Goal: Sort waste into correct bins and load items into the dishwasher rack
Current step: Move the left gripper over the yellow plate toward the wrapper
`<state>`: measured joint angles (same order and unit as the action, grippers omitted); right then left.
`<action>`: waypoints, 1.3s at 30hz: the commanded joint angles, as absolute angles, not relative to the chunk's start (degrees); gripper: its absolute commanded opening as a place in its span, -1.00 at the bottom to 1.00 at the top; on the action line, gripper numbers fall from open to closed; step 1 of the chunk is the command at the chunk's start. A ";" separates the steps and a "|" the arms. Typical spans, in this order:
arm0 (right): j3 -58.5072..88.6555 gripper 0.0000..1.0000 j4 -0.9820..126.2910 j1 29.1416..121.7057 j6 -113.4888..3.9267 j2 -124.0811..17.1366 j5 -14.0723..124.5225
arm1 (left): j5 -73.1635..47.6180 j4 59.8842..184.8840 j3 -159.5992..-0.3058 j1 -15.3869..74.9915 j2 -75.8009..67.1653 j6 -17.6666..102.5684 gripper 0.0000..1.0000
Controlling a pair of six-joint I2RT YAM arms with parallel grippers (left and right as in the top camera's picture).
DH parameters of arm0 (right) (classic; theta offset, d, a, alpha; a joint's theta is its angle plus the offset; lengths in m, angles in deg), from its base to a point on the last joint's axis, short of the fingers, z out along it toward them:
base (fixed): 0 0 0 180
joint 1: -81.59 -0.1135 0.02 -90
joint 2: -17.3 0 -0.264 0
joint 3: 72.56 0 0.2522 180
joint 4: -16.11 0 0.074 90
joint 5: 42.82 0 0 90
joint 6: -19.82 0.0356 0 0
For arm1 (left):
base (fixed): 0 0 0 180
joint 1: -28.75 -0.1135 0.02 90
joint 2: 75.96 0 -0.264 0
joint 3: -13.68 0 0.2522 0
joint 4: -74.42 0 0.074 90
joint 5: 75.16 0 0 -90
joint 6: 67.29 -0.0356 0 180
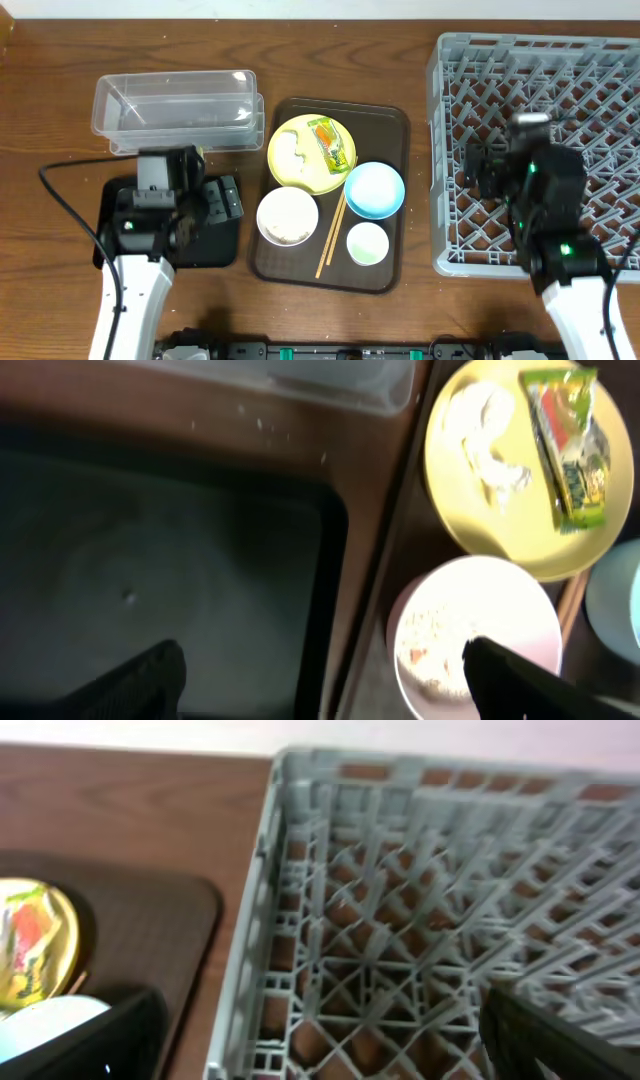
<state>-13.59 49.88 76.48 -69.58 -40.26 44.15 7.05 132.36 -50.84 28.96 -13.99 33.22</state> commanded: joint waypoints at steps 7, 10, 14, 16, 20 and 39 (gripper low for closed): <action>-9.11 0.99 50.60 76.86 -69.77 -44.54 47.70 | 6.42 135.57 -53.61 28.70 -13.92 33.35 0.83; -9.11 0.99 49.77 76.86 -69.80 -44.46 47.76 | 6.29 133.43 -53.61 28.72 -13.86 33.35 0.82; -9.11 0.98 48.68 76.86 -69.77 -44.48 47.89 | 6.29 129.35 -53.61 28.72 -13.66 34.00 0.83; -9.11 0.98 48.22 76.86 -69.80 -44.48 47.89 | 6.29 127.36 -53.83 28.72 -13.09 34.03 0.82; -9.11 0.98 46.75 76.86 -69.80 -44.48 47.89 | 6.29 125.59 -56.54 28.72 -9.68 34.66 0.81; -9.11 0.98 46.08 76.86 -69.80 -44.48 47.89 | 6.57 115.05 -67.97 44.89 15.91 34.62 0.81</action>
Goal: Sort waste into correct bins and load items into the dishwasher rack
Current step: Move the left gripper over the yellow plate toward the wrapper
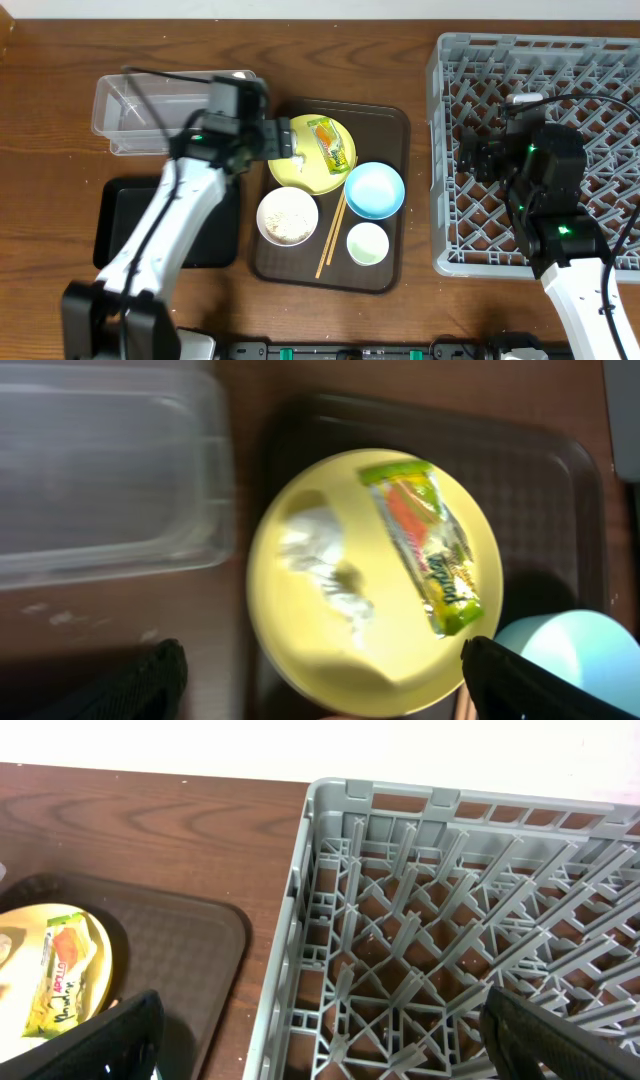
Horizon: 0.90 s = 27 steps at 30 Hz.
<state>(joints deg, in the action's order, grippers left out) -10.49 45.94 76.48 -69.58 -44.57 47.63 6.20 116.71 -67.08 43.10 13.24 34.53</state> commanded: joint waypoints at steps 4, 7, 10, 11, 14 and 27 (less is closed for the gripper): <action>-9.11 0.99 46.08 76.86 -69.80 -44.48 47.89 | 6.92 110.72 -67.95 46.36 20.76 34.64 0.79; -9.11 0.98 46.08 76.86 -69.80 -44.48 47.89 | 6.92 108.01 -67.97 46.75 24.15 34.64 0.70; -9.11 0.98 46.16 76.86 -69.80 -44.48 47.89 | 6.94 106.40 -67.95 46.73 27.67 34.64 0.60; -9.11 0.97 46.16 76.86 -69.80 -44.48 47.89 | 6.94 106.24 -67.95 46.73 28.59 34.64 0.58; -9.11 0.96 46.21 76.86 -69.80 -44.48 47.89 | 6.92 106.31 -67.95 46.73 31.41 34.64 0.56; -9.11 0.88 46.19 76.86 -69.82 -44.48 47.87 | 6.90 108.06 -67.91 46.75 34.12 34.64 -0.28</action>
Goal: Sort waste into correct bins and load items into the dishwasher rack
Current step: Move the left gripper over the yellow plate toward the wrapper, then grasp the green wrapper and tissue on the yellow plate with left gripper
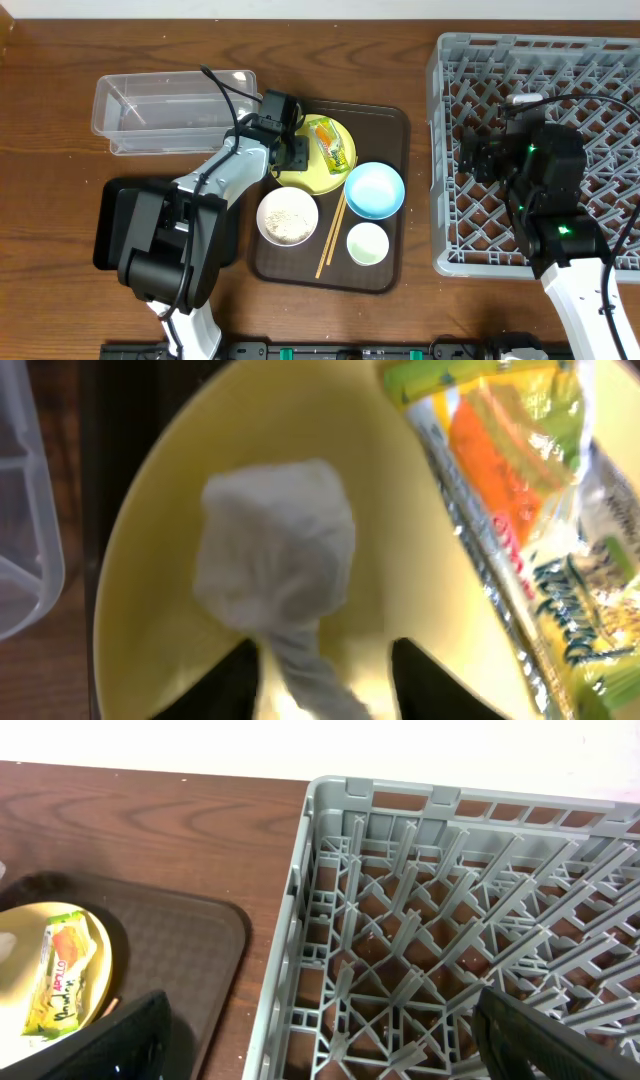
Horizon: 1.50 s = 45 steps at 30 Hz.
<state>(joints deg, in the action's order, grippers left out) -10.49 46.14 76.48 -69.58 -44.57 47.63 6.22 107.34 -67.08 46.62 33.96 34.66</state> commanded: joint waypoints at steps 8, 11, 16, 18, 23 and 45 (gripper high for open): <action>-9.11 0.89 46.19 76.86 -69.82 -44.48 47.87 | 6.88 109.04 -67.95 46.73 33.42 34.66 -0.77; -9.11 0.89 46.19 76.86 -69.82 -44.48 47.87 | 6.90 109.06 -68.00 46.73 31.56 34.64 -0.84; -9.11 0.89 46.19 76.86 -69.84 -44.48 47.85 | 6.94 108.60 -68.48 46.25 25.62 34.62 -0.84; -9.11 0.89 46.16 76.86 -69.86 -44.48 47.85 | 7.23 107.55 -68.54 45.33 22.64 34.62 -0.84; -9.11 0.90 46.19 76.86 -69.99 -44.48 47.85 | 13.76 104.89 -68.57 41.09 16.68 34.62 -0.82; -9.11 0.91 46.14 76.86 -70.04 -44.48 47.85 | 6.16 99.49 -68.59 35.04 18.64 34.64 0.15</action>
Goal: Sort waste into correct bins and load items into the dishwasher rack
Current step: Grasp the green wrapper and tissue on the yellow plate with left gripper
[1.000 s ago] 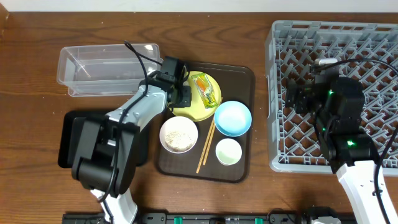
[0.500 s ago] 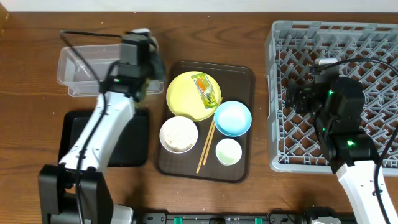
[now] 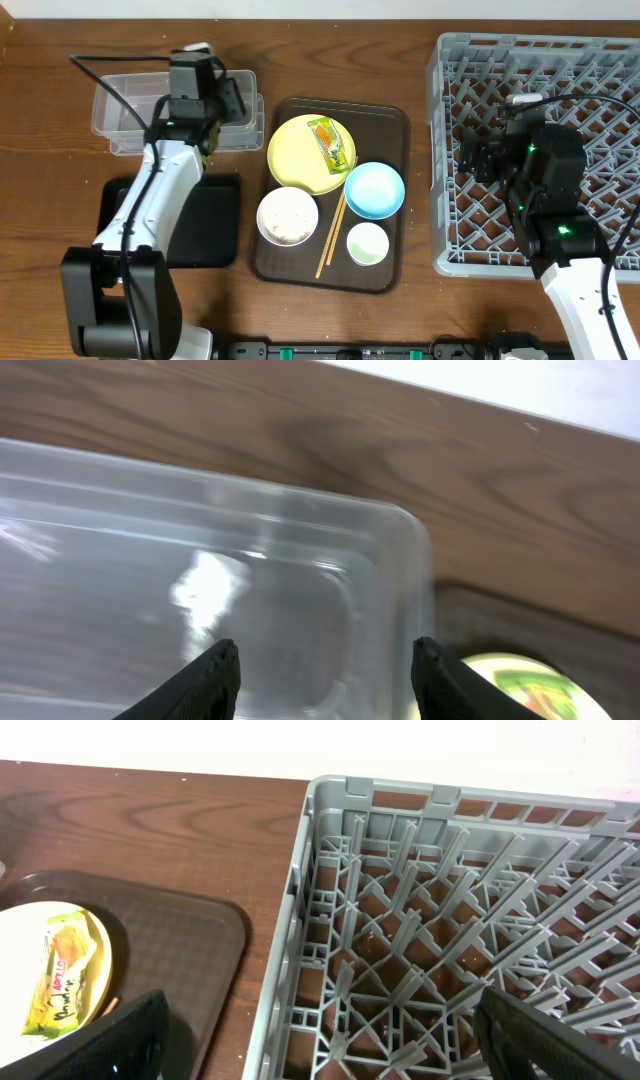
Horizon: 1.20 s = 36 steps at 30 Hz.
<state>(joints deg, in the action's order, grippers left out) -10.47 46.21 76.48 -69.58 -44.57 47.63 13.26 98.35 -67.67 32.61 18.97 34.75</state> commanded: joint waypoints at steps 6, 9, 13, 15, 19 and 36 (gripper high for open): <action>-9.11 0.91 46.12 76.86 -70.04 -44.48 47.85 | 4.54 101.61 -68.57 42.88 20.17 34.77 0.27; -9.11 0.91 46.14 76.86 -70.04 -44.48 47.85 | 4.54 101.22 -68.57 46.29 22.36 39.88 0.30; -9.11 0.91 46.16 76.86 -70.04 -44.48 47.87 | 4.52 100.52 -68.57 49.55 26.93 49.94 0.32; -9.11 0.91 46.19 76.86 -70.04 -44.48 47.87 | 4.54 100.52 -68.57 50.71 29.11 53.15 0.32; -9.11 0.91 46.36 76.86 -70.04 -44.48 47.87 | 4.56 99.79 -68.57 52.02 32.70 54.57 0.32; -9.11 0.90 46.45 76.86 -70.04 -44.48 47.85 | 3.47 97.22 -68.57 53.11 39.12 54.77 -0.48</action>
